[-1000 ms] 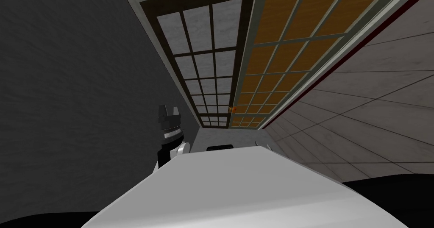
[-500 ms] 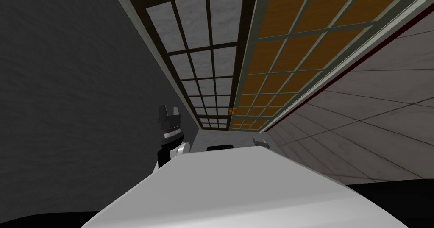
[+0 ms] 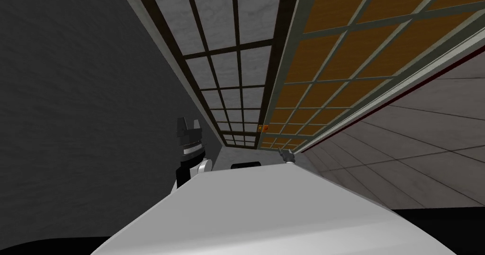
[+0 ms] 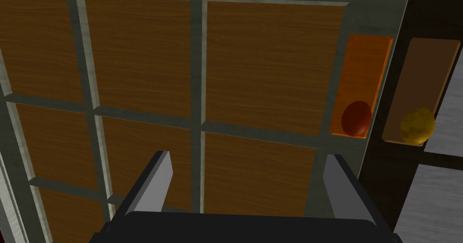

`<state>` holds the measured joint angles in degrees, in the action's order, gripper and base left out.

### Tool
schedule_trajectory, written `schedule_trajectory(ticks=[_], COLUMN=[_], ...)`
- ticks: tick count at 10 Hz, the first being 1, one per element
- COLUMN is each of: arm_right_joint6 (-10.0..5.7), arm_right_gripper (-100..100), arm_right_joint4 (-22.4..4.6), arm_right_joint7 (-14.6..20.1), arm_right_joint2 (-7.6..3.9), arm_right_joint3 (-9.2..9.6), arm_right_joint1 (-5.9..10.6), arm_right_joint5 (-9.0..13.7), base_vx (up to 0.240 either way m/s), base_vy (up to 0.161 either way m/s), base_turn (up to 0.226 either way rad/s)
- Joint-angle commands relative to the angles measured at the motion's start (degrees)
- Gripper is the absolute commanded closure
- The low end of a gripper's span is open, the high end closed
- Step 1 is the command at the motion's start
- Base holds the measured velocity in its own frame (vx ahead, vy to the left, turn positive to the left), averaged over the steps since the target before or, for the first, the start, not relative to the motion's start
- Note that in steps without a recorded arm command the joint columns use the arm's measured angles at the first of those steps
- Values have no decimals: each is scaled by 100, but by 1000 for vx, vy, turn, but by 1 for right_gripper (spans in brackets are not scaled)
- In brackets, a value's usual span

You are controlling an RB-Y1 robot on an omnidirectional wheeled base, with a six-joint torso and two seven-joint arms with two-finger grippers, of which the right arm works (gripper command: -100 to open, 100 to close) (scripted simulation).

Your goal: Pull the door open

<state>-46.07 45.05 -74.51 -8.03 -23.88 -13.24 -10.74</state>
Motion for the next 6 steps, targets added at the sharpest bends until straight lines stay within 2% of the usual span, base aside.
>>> schedule_trajectory(ticks=[1, 2, 4, 5, 6], arm_right_joint6=[-42, -40, -39, -38, -40], arm_right_gripper=[-100, -100, -100, -100, -100], arm_right_joint4=[-52, -38, -30, 3, 15], arm_right_joint7=[13, 21, 25, 38, 40], arm_right_joint2=[14, 34, 44, 86, 97], arm_right_joint3=[14, 29, 36, 70, 83], arm_right_joint1=[178, 268, 313, 492, 535], arm_right_joint5=[-23, -40, -48, -80, -86], base_vx=[186, 175, 105, 128, 168], base_vy=[-15, 0, -8, -10, -7], base_turn=[80, 72, 29, 106, 103])
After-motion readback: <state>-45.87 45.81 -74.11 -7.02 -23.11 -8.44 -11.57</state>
